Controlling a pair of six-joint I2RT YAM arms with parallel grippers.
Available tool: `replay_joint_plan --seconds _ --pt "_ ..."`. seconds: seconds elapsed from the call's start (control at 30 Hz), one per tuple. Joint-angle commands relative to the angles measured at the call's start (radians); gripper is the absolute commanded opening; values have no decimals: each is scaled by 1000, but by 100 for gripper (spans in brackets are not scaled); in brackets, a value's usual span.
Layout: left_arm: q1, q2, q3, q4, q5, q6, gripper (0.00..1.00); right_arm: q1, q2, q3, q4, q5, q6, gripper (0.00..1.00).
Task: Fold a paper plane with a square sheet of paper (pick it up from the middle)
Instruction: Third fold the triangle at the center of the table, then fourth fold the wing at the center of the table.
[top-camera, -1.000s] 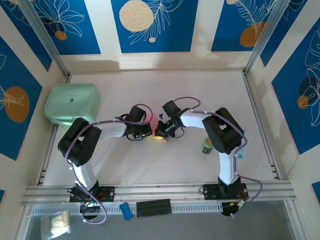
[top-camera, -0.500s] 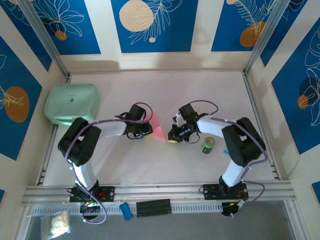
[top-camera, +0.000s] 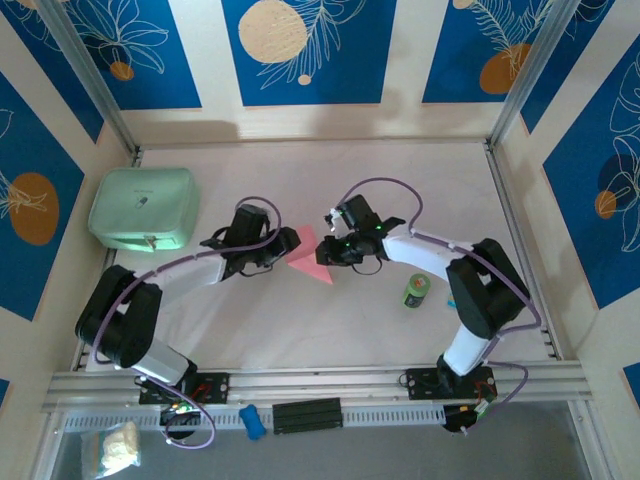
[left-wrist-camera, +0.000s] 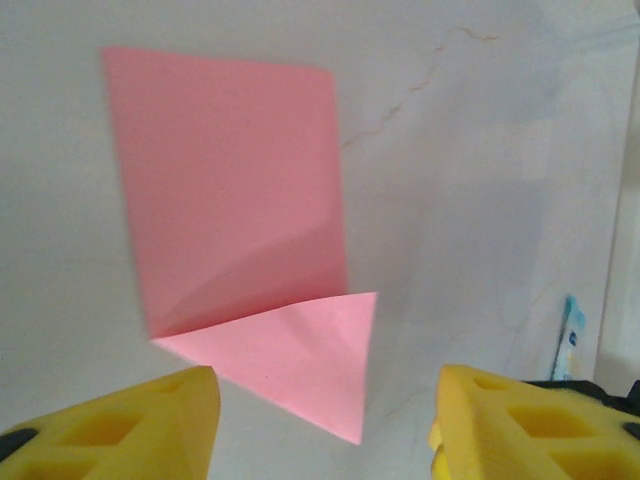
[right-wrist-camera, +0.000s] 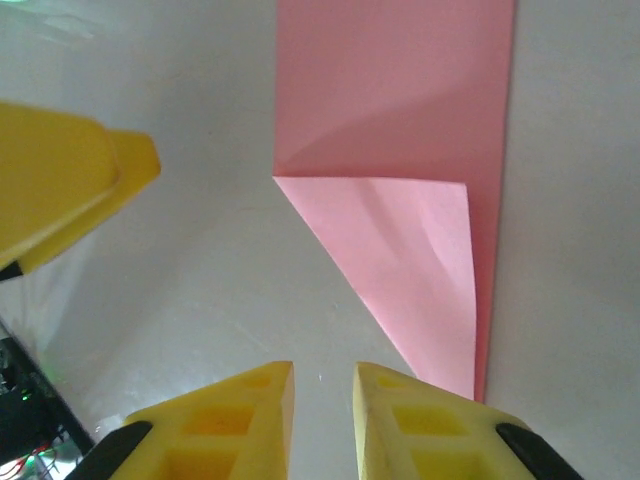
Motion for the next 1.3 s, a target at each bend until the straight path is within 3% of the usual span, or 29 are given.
replay_joint_plan --seconds 0.0,0.23,0.5,0.7,0.97,1.27 --pt "12 -29 -55 23 -2 -49 62 9 61 39 10 24 -11 23" --pt "15 -8 -116 120 56 -107 63 9 168 114 4 70 8 25" --pt "15 66 -125 236 102 -162 44 7 224 94 -13 89 54 25" --pt "16 106 -118 257 94 -175 38 7 237 64 -16 85 82 24" --pt "16 126 -128 228 36 -202 44 6 235 49 -29 83 95 24" --pt "12 185 -96 257 66 -194 43 7 236 46 -25 77 87 24"
